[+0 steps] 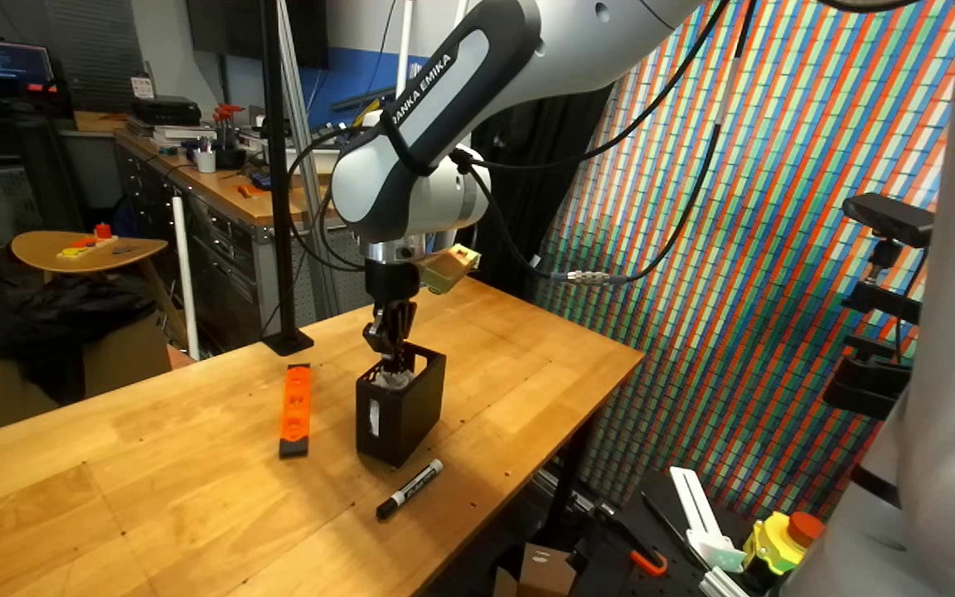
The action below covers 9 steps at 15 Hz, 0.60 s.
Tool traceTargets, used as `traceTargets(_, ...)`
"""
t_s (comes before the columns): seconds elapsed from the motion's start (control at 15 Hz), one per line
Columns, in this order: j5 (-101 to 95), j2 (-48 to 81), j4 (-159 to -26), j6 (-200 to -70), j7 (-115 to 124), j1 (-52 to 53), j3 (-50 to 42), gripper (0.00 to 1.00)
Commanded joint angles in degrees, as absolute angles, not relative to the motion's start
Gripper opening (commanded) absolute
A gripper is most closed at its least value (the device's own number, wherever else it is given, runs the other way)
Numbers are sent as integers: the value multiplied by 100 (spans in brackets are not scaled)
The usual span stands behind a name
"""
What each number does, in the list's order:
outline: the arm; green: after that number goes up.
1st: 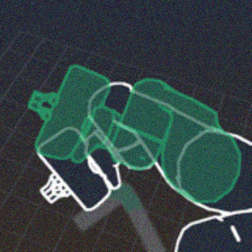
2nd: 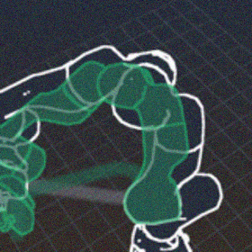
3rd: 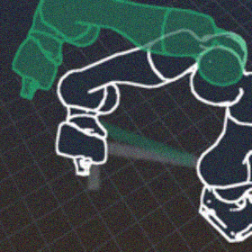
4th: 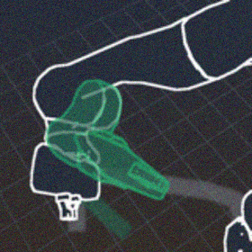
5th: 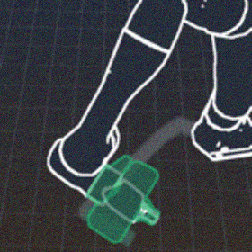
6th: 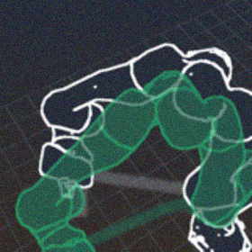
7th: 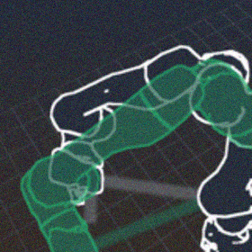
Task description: Put the white towel inside the black holder
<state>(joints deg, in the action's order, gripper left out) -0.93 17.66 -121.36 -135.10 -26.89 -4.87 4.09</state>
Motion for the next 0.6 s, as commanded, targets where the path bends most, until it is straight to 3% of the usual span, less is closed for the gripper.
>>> traceTargets(0.0, -138, 1691, -12171, -13537, -2601, -440, 356, 0)
traceTargets(0.53, -15, 2073, -12197, -13658, -2609, -433, 445, 0)
